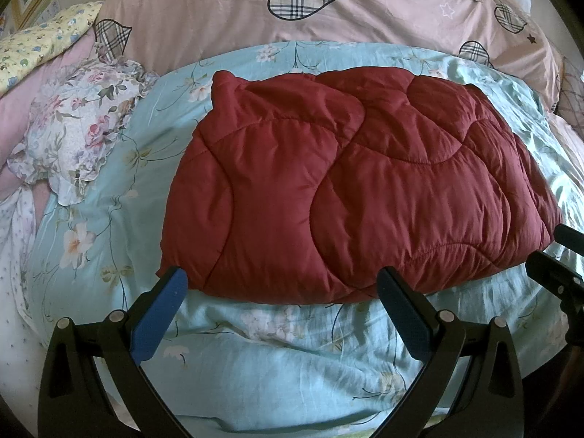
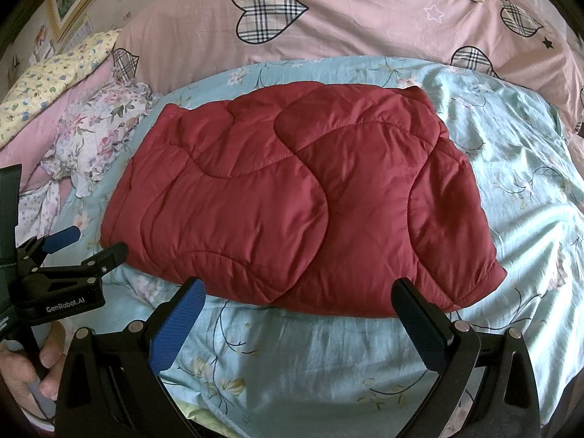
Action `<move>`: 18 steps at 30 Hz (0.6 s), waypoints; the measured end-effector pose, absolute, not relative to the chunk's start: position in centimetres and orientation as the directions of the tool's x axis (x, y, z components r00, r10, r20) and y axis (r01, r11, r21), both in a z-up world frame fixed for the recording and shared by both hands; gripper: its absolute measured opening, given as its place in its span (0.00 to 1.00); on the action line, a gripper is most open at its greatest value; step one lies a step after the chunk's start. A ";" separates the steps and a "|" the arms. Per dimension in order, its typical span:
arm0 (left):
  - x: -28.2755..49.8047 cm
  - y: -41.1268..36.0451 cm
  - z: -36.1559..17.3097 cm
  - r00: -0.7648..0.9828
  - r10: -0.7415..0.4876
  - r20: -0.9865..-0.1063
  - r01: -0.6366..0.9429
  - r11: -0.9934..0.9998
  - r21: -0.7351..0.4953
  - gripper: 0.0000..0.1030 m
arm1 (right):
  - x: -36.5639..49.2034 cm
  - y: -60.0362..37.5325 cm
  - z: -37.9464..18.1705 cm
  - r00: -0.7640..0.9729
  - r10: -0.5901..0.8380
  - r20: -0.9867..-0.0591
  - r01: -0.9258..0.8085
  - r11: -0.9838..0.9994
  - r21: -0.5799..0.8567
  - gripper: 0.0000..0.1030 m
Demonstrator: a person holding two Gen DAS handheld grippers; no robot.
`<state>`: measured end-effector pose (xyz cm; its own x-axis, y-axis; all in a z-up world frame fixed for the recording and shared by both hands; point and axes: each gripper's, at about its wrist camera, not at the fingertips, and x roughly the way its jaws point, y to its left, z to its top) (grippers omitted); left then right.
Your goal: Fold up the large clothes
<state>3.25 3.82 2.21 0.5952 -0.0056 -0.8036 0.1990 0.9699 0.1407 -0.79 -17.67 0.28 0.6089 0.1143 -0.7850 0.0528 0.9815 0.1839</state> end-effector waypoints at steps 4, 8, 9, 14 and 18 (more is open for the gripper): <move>3.2 3.7 2.3 0.596 -0.006 -0.803 0.198 0.970 0.139 1.00 | -0.7 -17.7 0.3 0.609 0.115 -0.785 0.053 0.981 0.185 0.99; 3.2 3.6 2.3 0.594 -0.008 -0.804 0.198 0.971 0.136 1.00 | -0.7 -17.7 0.3 0.608 0.115 -0.785 0.053 0.981 0.184 0.99; 3.3 3.6 2.3 0.593 -0.009 -0.805 0.197 0.971 0.134 1.00 | -0.7 -17.7 0.3 0.608 0.115 -0.785 0.053 0.981 0.186 0.99; 3.4 3.7 2.2 0.592 -0.009 -0.806 0.194 0.972 0.132 1.00 | -0.7 -17.7 0.5 0.608 0.114 -0.786 0.056 0.981 0.186 0.99; 3.4 3.6 2.2 0.592 -0.011 -0.806 0.195 0.972 0.130 1.00 | -0.5 -17.8 0.5 0.606 0.116 -0.787 0.059 0.980 0.191 0.99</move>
<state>3.44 3.63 2.25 0.5917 -0.0109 -0.8061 0.1947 0.9722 0.1297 -0.48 -17.85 0.54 0.6064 0.1161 -0.7866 0.0595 0.9799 0.1905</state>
